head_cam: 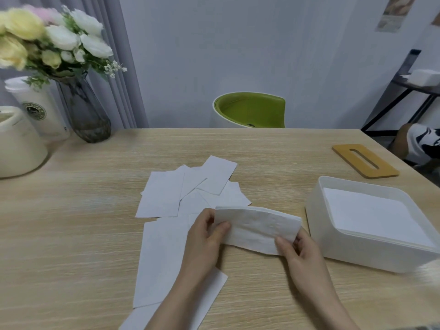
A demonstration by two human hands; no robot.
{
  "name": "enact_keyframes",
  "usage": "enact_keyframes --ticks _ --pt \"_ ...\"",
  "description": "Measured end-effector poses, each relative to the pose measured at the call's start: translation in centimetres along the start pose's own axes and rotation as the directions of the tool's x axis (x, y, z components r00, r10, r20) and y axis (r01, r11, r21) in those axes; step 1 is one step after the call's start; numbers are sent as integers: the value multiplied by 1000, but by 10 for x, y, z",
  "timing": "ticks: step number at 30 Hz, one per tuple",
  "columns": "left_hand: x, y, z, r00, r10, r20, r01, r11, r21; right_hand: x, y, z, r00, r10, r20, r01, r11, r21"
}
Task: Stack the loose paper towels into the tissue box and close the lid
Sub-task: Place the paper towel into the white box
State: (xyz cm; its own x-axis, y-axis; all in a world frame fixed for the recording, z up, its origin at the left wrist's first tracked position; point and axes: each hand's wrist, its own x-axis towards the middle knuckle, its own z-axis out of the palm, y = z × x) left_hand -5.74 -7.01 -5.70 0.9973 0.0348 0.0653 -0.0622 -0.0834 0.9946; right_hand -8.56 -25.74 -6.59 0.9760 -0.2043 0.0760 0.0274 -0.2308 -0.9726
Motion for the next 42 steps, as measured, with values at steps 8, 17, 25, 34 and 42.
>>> enact_keyframes --ticks 8,17,25,34,42 --pt "1 18 0 989 21 -148 -39 993 -116 -10 -39 -11 996 -80 -46 82 996 37" --pt "3 54 23 998 -14 -54 3 979 -204 -7 -69 -49 961 -96 -259 96 995 -13" --pt "21 77 79 997 -4 79 11 996 -86 0 -76 -112 901 -107 -421 53 989 -139" --pt "44 83 152 987 -9 159 5 1000 27 15 -63 -169 852 -79 -517 -137 920 -368" --pt "36 76 172 977 111 180 -167 927 336 14 -46 -191 874 -123 -471 -128 875 -467"
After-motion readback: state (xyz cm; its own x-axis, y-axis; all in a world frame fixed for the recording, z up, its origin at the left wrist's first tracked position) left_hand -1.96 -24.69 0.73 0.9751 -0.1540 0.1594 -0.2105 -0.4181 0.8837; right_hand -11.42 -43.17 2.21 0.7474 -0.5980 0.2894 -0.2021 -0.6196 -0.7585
